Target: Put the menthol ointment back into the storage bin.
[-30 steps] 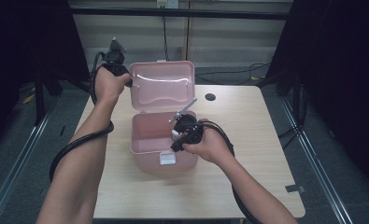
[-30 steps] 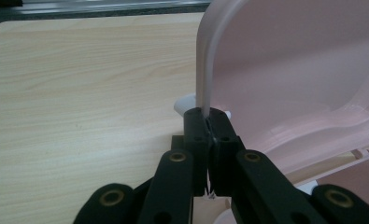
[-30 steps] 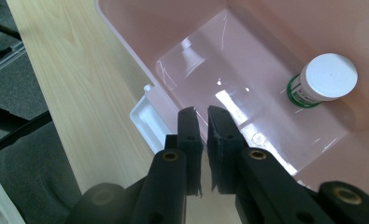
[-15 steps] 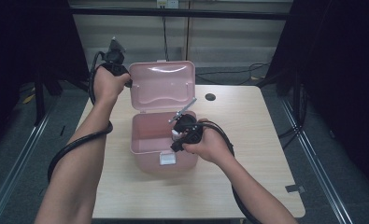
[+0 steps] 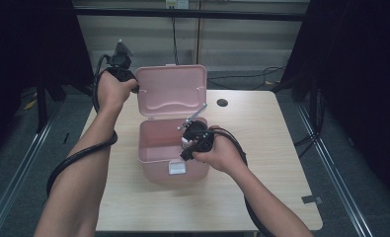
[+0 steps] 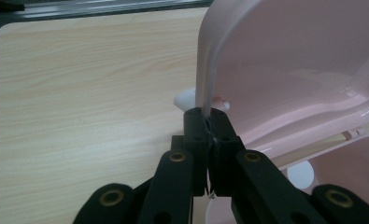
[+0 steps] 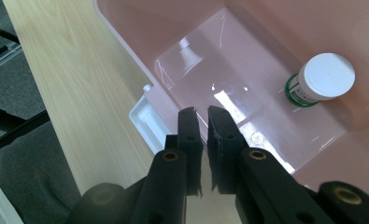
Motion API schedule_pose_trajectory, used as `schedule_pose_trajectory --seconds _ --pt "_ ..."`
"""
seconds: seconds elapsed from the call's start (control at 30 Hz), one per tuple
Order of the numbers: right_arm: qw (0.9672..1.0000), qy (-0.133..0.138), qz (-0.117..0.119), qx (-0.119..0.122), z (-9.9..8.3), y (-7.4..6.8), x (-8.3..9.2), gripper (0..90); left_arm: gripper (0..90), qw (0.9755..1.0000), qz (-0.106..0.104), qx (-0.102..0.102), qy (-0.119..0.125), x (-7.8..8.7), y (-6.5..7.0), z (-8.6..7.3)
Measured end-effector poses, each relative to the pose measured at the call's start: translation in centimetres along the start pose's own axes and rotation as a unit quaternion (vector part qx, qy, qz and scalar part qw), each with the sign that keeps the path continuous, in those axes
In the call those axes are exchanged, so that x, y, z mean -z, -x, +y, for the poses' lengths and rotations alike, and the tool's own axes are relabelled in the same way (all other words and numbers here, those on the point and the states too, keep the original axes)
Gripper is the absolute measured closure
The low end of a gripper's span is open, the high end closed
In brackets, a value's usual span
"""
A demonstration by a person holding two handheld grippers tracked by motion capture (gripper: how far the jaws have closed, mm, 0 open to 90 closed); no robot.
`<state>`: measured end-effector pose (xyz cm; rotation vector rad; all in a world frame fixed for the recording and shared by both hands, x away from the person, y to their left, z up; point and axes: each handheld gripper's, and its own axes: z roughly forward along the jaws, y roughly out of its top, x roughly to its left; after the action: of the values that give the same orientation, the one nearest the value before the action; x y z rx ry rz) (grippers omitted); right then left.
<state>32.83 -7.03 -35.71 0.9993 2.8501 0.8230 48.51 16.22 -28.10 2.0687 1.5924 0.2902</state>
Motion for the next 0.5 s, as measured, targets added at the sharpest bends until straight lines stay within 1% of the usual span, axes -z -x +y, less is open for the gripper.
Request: schedule_pose_trajectory --seconds 0.5 --pt "1.0 0.003 -0.001 -0.002 -0.07 -0.02 -0.02 84.0 88.1 1.0 0.004 -0.007 0.002 0.4 0.27 -0.29"
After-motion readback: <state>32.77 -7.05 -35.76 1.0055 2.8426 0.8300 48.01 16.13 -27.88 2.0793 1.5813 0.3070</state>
